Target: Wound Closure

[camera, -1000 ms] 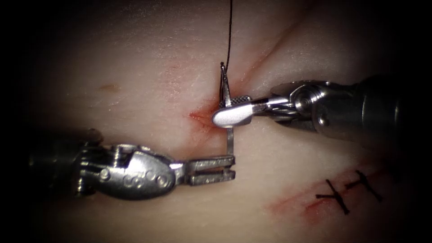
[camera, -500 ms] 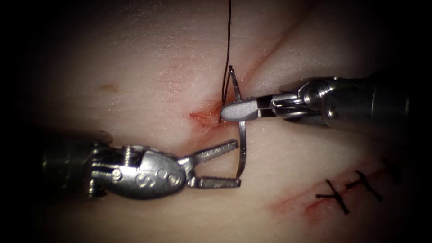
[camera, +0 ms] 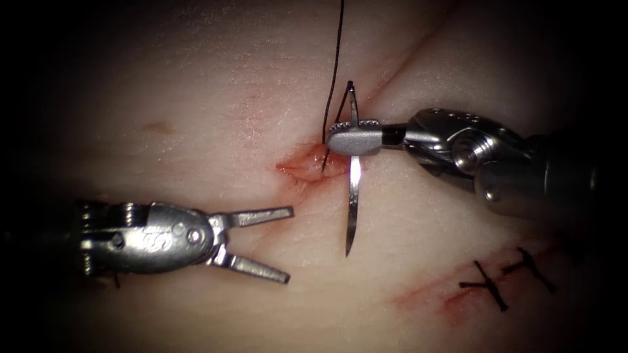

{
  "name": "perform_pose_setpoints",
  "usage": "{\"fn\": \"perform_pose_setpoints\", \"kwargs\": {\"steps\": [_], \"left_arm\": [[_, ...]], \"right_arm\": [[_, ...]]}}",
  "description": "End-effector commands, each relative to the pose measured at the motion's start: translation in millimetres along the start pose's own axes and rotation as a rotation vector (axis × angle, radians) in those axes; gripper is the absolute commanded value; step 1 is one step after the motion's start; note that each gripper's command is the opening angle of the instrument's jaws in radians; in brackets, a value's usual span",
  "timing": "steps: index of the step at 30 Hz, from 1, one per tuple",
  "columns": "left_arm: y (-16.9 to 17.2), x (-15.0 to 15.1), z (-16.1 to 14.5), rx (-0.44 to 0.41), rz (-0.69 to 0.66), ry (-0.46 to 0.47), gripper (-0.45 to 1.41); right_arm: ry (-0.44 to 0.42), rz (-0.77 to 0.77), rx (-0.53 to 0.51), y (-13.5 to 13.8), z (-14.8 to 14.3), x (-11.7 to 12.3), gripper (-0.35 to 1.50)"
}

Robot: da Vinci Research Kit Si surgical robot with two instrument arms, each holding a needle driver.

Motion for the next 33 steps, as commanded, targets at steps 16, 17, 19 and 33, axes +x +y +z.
{"fn": "perform_pose_setpoints", "kwargs": {"steps": [16, 17, 19, 33], "left_arm": [[-7.8, -7.6, 6.8, -0.056, -0.067, -0.295, -0.45], [-7.7, -7.7, 7.1, -0.067, -0.068, -0.303, -0.45], [-7.6, -7.9, 7.3, -0.080, -0.069, -0.322, -0.45], [-11.5, -10.4, 7.9, -0.047, -0.056, -0.402, -0.45]], "right_arm": [[0.018, -0.161, -0.008, 0.1, 0.7, -0.9, -0.35], [0.018, -0.161, -0.008, 0.1, 0.7, -0.9, -0.35], [0.018, -0.166, -0.008, 0.1, 0.7, -0.9, -0.35], [0.026, -0.316, -0.017, 0.5, 0.8, -1.0, -0.35]]}}
